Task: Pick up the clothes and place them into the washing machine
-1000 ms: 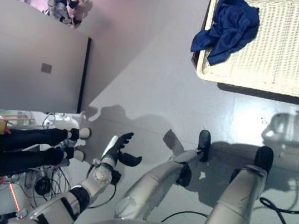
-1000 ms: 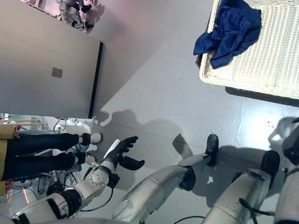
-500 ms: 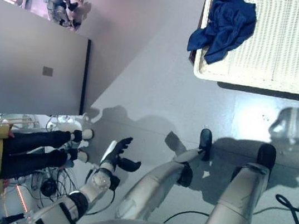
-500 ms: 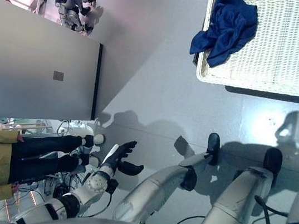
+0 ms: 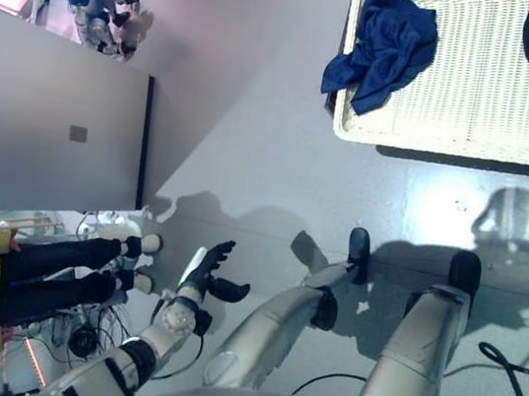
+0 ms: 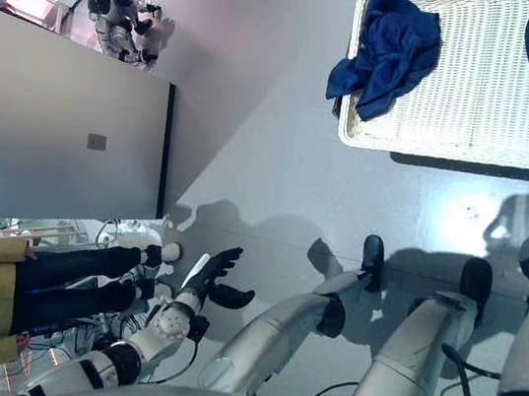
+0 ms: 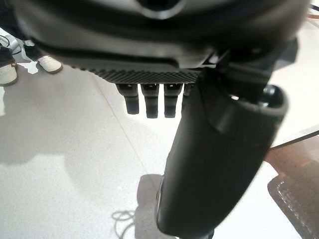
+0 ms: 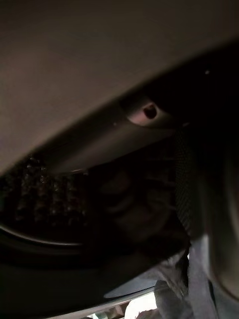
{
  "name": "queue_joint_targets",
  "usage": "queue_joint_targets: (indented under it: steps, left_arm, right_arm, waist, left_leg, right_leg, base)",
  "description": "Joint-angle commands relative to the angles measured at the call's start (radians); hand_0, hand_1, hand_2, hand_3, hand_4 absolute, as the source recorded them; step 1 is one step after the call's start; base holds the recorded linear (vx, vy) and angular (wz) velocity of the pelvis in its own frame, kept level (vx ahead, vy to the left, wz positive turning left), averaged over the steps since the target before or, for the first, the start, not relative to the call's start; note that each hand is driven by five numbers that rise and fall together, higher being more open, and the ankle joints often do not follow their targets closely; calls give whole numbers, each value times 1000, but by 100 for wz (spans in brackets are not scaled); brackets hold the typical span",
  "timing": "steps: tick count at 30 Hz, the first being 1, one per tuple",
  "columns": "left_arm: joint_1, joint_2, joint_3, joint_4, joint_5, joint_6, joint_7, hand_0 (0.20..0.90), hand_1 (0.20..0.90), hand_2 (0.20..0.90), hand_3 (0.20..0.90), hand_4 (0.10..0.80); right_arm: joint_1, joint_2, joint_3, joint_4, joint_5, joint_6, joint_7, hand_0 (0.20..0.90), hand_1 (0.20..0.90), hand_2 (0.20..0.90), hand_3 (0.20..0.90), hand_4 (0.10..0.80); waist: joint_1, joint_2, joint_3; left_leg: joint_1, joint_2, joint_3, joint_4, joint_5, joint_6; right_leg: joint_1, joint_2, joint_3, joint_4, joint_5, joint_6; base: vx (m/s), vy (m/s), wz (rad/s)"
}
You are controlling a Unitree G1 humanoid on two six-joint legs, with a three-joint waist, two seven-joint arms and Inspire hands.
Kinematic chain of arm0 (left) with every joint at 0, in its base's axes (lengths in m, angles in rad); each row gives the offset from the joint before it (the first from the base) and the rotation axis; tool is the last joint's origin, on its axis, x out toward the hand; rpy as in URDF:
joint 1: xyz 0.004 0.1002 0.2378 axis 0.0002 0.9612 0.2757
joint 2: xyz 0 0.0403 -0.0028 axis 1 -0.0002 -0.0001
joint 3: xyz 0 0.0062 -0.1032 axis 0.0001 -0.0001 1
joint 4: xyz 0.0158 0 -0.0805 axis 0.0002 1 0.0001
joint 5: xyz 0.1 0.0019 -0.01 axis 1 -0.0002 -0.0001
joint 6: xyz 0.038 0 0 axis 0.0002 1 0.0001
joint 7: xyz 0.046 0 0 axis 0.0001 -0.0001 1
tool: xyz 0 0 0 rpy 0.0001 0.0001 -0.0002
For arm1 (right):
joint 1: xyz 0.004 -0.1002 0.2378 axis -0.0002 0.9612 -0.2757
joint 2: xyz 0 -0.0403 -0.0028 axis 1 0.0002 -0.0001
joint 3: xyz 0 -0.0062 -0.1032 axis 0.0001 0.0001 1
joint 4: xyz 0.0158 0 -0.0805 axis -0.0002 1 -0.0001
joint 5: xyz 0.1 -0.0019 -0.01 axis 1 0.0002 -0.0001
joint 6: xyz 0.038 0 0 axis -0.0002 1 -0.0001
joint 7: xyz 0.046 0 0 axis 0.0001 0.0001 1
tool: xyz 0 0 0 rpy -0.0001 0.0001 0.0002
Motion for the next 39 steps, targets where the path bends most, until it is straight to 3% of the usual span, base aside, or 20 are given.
queue_joint_targets:
  steps: [1,6,12,21,28,30,32,36,39]
  left_arm:
    - [-14,47,100,143,-9,3,30,900,900,900,900,800]
    - [-22,42,100,151,-12,11,26,900,900,900,900,800]
    - [-35,28,98,170,-25,18,14,900,900,900,900,800]
    - [-50,37,135,207,-43,25,-7,900,900,900,900,800]
    - [-24,46,198,265,-52,55,-38,900,900,900,900,800]
    - [-10,53,234,286,-44,69,-46,900,900,900,900,800]
    - [-80,15,230,286,-70,81,-22,900,900,900,900,800]
    - [-85,30,285,266,-52,101,-26,900,900,900,900,800]
    - [-40,40,314,261,-10,102,-33,900,900,900,900,800]
  right_arm:
    - [43,-29,108,-90,-69,-45,73,900,900,900,900,800]
    - [106,59,58,-71,-43,-37,84,900,900,900,900,800]
    - [178,243,24,-86,-6,-19,122,900,900,900,900,800]
    - [340,470,48,-283,-51,-18,168,900,900,900,900,800]
    - [691,677,98,-488,-107,11,222,900,900,900,900,800]
    - [814,683,160,-469,-170,68,238,900,900,900,900,800]
    - [947,738,242,-534,-193,92,253,900,900,900,900,800]
    - [1173,692,358,-558,-353,232,309,900,900,900,900,800]
    - [1345,671,388,-639,-419,277,366,900,900,900,900,800]
  waist:
    - [35,5,-77]
    - [29,1,-67]
    - [15,-13,-53]
    - [-30,-82,-29]
    - [-100,-197,-41]
    - [-120,-242,-47]
    - [-160,-272,-61]
    - [-188,-336,-103]
    - [-197,-372,-154]
  left_leg:
    - [-27,8,-15,32,-87,-82]
    - [-17,9,-12,30,-89,-80]
    - [-3,16,-3,29,-93,-76]
    - [60,30,-3,22,-99,-72]
    - [200,52,-6,-35,-93,-62]
    - [255,63,-5,-46,-103,-58]
    - [305,78,6,-61,-104,-58]
    - [416,108,14,-75,-117,-63]
    - [482,125,17,-106,-118,-71]
  right_leg:
    - [73,59,-19,-133,25,-58]
    - [86,63,-19,-143,30,-58]
    - [110,72,-24,-161,40,-59]
    - [202,86,-36,-216,63,-58]
    - [382,109,-53,-342,108,-45]
    - [438,116,-53,-357,104,-41]
    - [485,125,-46,-386,112,-37]
    - [591,130,-58,-411,102,-29]
    - [667,136,-71,-474,112,-17]
  base:
    - [0,0,0]
    - [12,9,-5]
    - [8,11,-8]
    - [2,5,-5]
    - [66,-18,-16]
    - [103,-68,-18]
    - [110,-40,-19]
    - [96,-71,-31]
    - [89,-85,-15]
